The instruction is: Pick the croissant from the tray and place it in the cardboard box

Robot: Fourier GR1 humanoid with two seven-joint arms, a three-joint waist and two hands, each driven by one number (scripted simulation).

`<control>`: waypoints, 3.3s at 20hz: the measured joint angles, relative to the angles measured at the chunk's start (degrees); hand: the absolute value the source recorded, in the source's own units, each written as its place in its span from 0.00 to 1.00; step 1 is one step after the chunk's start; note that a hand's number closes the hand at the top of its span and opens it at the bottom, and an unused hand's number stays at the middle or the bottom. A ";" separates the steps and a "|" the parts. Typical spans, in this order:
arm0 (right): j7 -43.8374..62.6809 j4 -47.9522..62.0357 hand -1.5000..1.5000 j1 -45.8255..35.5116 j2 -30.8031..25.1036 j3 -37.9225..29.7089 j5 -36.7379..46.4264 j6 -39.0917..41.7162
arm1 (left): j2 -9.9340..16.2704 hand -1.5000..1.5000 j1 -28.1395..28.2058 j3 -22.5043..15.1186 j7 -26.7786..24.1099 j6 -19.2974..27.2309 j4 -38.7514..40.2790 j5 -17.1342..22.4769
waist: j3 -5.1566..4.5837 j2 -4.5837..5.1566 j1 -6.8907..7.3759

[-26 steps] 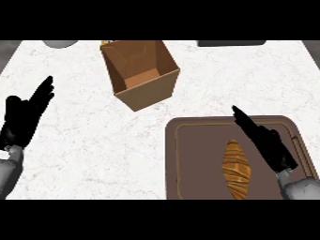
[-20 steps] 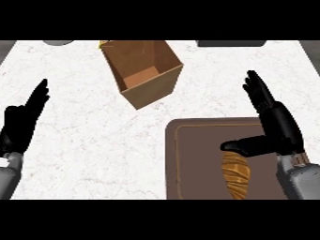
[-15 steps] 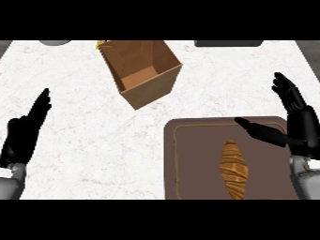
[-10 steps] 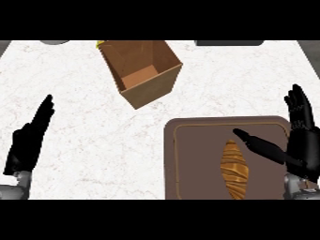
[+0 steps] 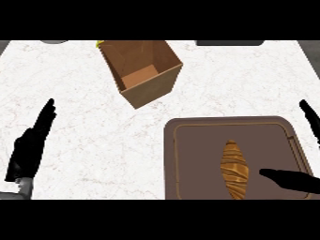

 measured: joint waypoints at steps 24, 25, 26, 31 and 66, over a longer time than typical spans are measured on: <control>43.19 -8.70 0.00 -9.37 2.66 14.20 9.07 29.08 | -3.35 0.50 0.24 3.36 -0.87 -3.64 0.45 -3.18 | 0.24 0.27 0.63; 42.65 -8.38 0.00 -8.15 3.15 14.55 10.34 28.84 | -3.41 0.50 0.46 3.61 -0.50 -3.88 -0.25 -3.30 | 0.23 0.26 0.61; 42.51 -7.24 0.00 -8.41 4.03 14.48 10.94 29.01 | -3.93 0.50 -0.51 3.81 -0.58 -4.07 0.78 -3.55 | 0.24 0.27 0.57; 40.89 -7.38 0.00 -5.18 6.01 13.89 14.06 30.35 | -5.45 0.50 0.21 5.09 -2.09 -5.09 1.68 -4.88 | 0.26 0.26 0.46; 29.29 2.77 1.00 -2.70 21.20 9.24 30.02 34.59 | -11.17 0.50 -0.44 12.49 0.17 -12.21 -0.43 -11.77 | 0.16 0.16 0.43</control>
